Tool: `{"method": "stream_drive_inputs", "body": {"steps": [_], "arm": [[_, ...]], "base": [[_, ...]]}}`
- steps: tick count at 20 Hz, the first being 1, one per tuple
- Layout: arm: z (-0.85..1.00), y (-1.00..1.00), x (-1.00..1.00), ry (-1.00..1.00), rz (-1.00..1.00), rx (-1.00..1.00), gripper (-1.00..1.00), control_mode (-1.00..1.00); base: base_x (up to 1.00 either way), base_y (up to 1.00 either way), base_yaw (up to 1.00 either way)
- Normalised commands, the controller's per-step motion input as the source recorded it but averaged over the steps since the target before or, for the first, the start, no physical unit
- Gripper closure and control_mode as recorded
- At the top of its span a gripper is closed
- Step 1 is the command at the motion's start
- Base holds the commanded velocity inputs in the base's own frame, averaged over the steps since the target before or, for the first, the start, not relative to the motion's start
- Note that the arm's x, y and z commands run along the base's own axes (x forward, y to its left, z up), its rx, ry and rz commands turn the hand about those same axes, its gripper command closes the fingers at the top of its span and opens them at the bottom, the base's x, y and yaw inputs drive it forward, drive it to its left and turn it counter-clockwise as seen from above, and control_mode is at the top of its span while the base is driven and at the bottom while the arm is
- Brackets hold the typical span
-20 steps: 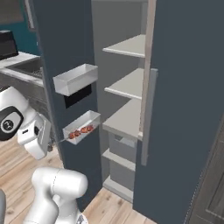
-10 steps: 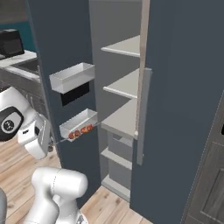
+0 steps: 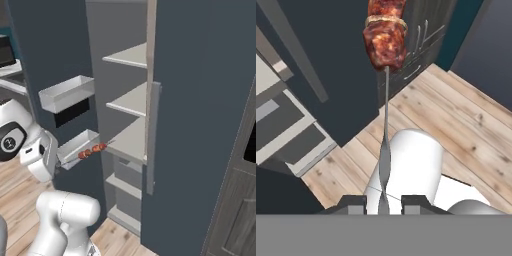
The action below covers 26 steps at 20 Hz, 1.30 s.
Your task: Store the kebab skewer in the freezer for long-term storage. Close the freezer door after placing the cooked food.
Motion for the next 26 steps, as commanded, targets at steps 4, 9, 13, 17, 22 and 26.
{"method": "stream_drive_inputs", "body": {"steps": [4, 9, 13, 17, 22, 26], "arm": [[0.0, 0.0, 0.0, 0.0, 0.0, 0.0, 1.0, 1.0], [0.0, 0.0, 0.0, 0.0, 0.0, 0.0, 1.0, 1.0], [0.0, 0.0, 0.0, 0.0, 0.0, 0.0, 1.0, 1.0], [0.0, 0.0, 0.0, 0.0, 0.0, 0.0, 1.0, 1.0], [0.0, 0.0, 0.0, 0.0, 0.0, 0.0, 1.0, 1.0], [0.0, 0.0, 0.0, 0.0, 0.0, 0.0, 1.0, 1.0]], "base": [[0.29, -0.03, 0.0], [0.45, -0.09, 0.02], [0.53, -0.23, 0.05], [0.42, -0.29, 0.05], [0.34, -0.14, 0.05], [0.28, -0.03, 0.05]]}}
